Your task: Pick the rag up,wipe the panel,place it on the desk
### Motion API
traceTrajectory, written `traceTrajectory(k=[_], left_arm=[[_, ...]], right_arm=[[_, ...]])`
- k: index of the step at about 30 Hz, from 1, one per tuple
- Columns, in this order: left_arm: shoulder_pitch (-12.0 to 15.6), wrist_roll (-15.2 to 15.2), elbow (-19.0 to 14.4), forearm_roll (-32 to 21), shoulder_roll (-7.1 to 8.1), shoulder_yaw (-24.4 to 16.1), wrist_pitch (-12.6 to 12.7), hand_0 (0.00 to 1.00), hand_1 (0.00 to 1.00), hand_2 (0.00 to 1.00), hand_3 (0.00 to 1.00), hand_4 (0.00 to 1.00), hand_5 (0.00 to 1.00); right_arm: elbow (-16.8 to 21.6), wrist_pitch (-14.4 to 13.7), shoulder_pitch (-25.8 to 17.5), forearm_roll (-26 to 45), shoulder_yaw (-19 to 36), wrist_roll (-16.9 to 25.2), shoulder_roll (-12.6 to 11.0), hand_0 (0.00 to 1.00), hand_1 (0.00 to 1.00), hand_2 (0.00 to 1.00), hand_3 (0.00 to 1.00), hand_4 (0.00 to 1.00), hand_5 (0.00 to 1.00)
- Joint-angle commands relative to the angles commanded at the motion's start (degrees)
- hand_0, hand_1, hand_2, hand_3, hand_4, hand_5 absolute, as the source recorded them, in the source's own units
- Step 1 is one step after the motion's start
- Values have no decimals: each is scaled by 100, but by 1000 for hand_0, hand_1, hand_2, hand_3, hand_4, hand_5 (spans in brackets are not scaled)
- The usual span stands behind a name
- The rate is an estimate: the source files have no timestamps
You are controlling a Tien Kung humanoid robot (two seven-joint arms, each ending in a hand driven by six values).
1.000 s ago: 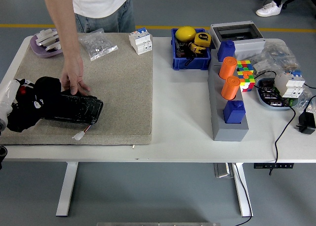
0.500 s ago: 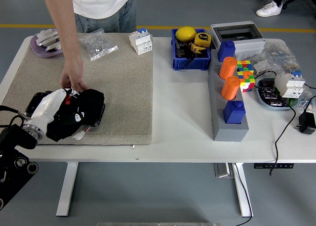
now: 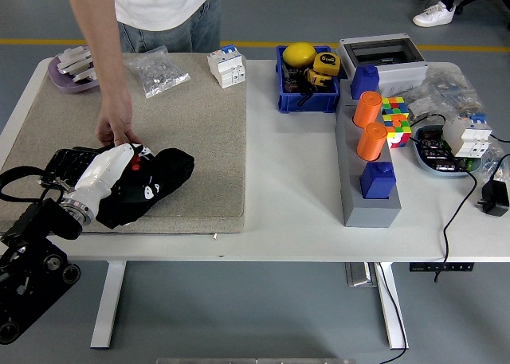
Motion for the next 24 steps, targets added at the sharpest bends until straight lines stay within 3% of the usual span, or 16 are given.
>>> traceTrajectory(k=[9, 24], left_arm=[[40, -241, 323, -204, 45, -173, 79, 261, 287, 542, 498, 203, 2], [136, -145, 743, -75, 167, -673, 193, 262, 288, 545, 502, 214, 2]], right_arm=[[17, -15, 11, -31, 20, -4, -3, 803, 695, 708, 684, 998, 742], [31, -17, -1, -51, 39, -7, -7, 805, 694, 708, 684, 998, 740]])
